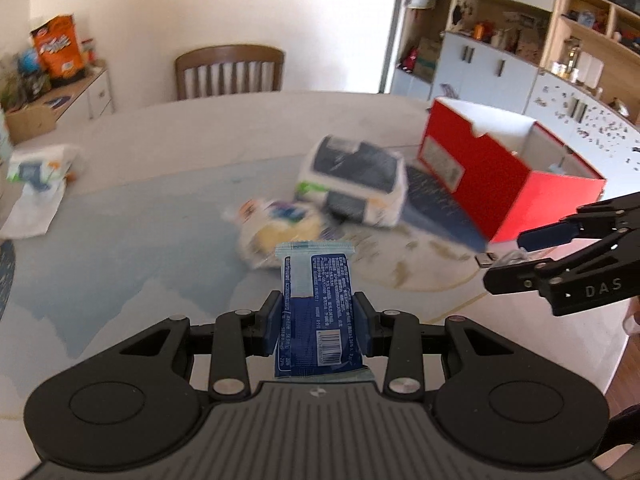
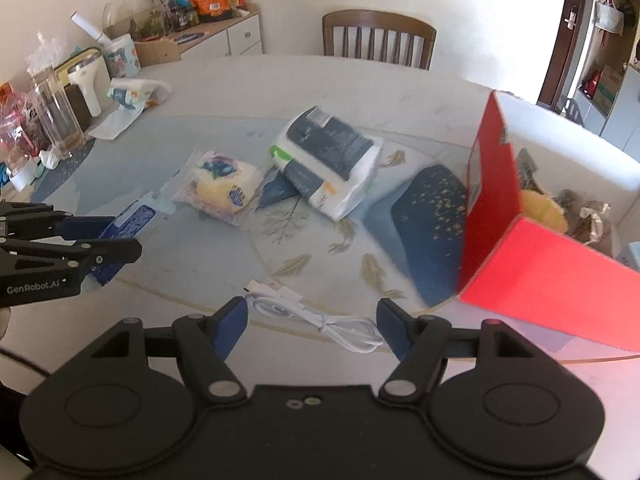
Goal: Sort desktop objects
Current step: 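Carry the blue biscuit pack and white cable over the red shoebox, then lower and release the biscuit pack with left tool while right tool releases the cable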
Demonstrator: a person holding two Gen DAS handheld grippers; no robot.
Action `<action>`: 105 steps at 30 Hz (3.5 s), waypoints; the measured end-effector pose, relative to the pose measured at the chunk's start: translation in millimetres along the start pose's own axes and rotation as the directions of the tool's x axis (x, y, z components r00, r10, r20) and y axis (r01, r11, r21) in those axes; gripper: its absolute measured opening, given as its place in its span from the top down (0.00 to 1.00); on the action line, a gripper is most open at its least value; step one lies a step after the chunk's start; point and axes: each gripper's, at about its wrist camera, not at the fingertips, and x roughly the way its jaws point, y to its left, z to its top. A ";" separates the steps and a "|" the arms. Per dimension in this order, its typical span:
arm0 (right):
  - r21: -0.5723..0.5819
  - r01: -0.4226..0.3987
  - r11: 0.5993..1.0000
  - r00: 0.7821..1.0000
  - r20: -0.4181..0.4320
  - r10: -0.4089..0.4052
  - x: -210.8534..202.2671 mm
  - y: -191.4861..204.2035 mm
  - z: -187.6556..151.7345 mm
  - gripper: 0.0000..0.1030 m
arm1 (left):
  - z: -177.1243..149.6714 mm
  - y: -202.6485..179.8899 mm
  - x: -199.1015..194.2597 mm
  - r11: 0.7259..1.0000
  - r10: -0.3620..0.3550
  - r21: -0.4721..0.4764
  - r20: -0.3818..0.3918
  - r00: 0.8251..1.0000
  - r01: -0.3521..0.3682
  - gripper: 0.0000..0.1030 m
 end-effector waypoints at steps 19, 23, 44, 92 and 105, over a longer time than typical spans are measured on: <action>0.064 0.036 0.997 0.994 0.101 -0.043 -52.6 -94.4 16.8 0.32 | 55.6 -97.1 14.0 0.988 -0.115 0.109 0.040 0.993 0.110 0.65; 0.073 0.052 0.996 0.991 0.118 -0.060 -60.9 -117.1 17.7 0.32 | 68.2 -120.7 22.8 0.982 -0.134 0.137 0.045 0.990 0.127 0.65; 0.137 0.110 0.984 0.978 0.164 -0.132 -76.8 -223.5 26.9 0.32 | 134.9 -228.0 79.2 0.927 -0.247 0.287 -0.019 0.969 0.242 0.65; 0.140 0.131 0.982 0.991 -0.035 -0.127 42.6 -299.7 59.5 0.31 | 167.5 -266.1 211.1 0.901 -0.188 0.303 -0.377 0.907 0.312 0.65; 0.139 0.121 0.983 0.993 -0.027 -0.118 40.3 -299.6 60.4 0.26 | 171.7 -269.4 203.1 0.897 -0.211 0.296 -0.365 0.907 0.327 0.49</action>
